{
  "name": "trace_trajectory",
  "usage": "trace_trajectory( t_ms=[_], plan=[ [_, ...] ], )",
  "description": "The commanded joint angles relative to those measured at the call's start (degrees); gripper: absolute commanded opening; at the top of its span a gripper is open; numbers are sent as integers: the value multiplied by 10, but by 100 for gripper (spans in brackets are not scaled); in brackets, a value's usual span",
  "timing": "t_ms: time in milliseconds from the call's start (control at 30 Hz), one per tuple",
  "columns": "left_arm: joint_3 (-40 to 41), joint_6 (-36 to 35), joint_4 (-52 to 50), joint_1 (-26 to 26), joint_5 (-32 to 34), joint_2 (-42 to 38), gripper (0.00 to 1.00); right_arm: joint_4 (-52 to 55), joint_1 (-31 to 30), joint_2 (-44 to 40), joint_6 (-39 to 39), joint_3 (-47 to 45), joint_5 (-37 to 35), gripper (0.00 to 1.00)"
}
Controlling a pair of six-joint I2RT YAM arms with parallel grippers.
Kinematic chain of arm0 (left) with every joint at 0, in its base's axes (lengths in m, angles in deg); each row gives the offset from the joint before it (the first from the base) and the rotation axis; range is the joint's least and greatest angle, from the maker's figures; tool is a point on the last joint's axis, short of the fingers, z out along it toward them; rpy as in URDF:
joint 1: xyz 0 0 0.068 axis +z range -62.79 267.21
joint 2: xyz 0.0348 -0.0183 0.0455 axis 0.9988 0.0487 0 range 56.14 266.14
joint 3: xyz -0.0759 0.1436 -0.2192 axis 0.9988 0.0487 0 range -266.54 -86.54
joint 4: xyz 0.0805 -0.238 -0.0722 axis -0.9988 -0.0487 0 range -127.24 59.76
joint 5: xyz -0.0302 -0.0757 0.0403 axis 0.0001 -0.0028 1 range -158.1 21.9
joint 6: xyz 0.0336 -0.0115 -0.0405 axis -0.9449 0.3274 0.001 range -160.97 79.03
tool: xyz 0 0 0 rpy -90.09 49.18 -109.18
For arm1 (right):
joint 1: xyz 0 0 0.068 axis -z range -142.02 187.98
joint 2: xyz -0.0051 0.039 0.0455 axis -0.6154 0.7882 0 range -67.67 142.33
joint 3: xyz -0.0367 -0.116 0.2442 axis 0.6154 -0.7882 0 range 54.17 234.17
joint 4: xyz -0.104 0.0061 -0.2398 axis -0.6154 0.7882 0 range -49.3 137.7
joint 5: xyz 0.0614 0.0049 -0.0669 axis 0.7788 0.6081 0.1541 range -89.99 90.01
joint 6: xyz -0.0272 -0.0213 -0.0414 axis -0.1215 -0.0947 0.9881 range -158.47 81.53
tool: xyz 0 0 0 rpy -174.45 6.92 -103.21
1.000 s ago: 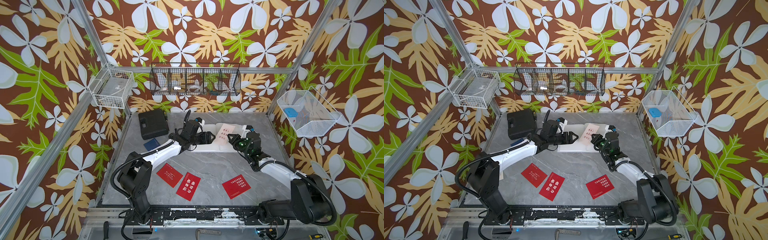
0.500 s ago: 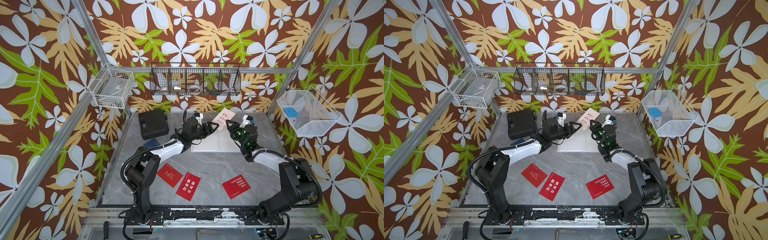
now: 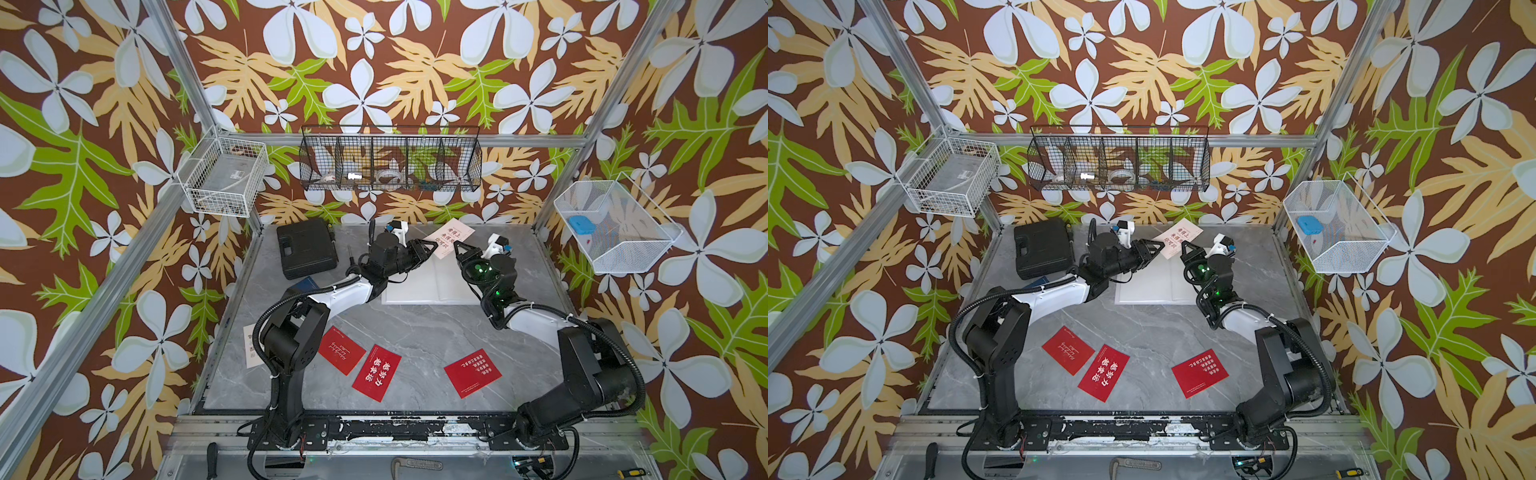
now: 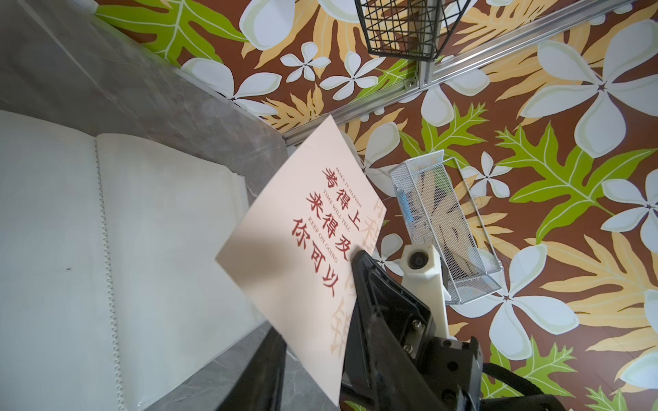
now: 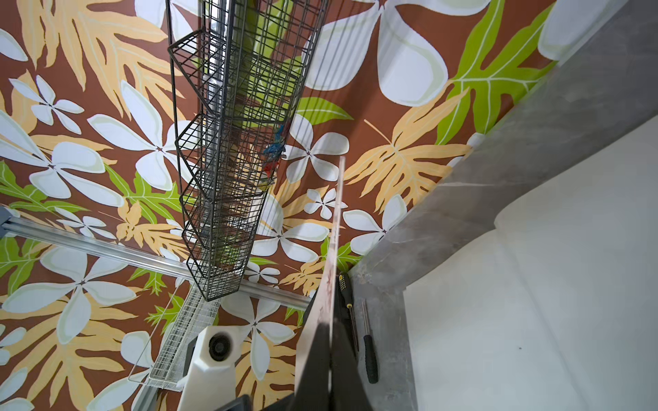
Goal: Place the photos into the photo albums
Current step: Pick up the photo at the center of the board.
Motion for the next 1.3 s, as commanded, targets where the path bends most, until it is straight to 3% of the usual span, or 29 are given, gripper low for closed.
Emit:
trace_trajectory(
  t_ms=[0, 267, 633, 667, 767, 833, 933, 1000, 1133, 1267],
  plan=[
    [-2, 2, 39, 1, -2, 0, 41, -34, -4, 1, -26, -4, 9, 0],
    [-1, 8, 48, 0, -3, 5, 51, -62, -11, -6, -43, -20, -8, 0],
    [1, 4, 69, 1, -12, 6, 12, -52, -18, -1, -37, -23, 5, 0],
    [1, -1, 67, 1, -14, 5, 10, -43, -17, -4, -30, -23, 8, 4],
    [-11, -33, 34, 1, -23, 3, 4, 46, -8, -31, 39, -11, 11, 35],
    [-25, -68, -10, 1, -29, 0, 3, 229, 0, -61, 150, 42, -9, 55],
    [-39, -118, -62, 2, -45, -1, 2, 369, 17, -84, 282, 96, -20, 71],
    [-47, -141, -86, 2, -59, 0, 2, 387, 49, -89, 310, 104, 22, 73],
    [-73, -179, -127, 3, -112, 9, 1, 403, 121, -51, 348, 141, 173, 75],
    [-93, -228, -189, 3, -124, 5, 1, 456, 160, -19, 396, 188, 247, 77]
  ],
)
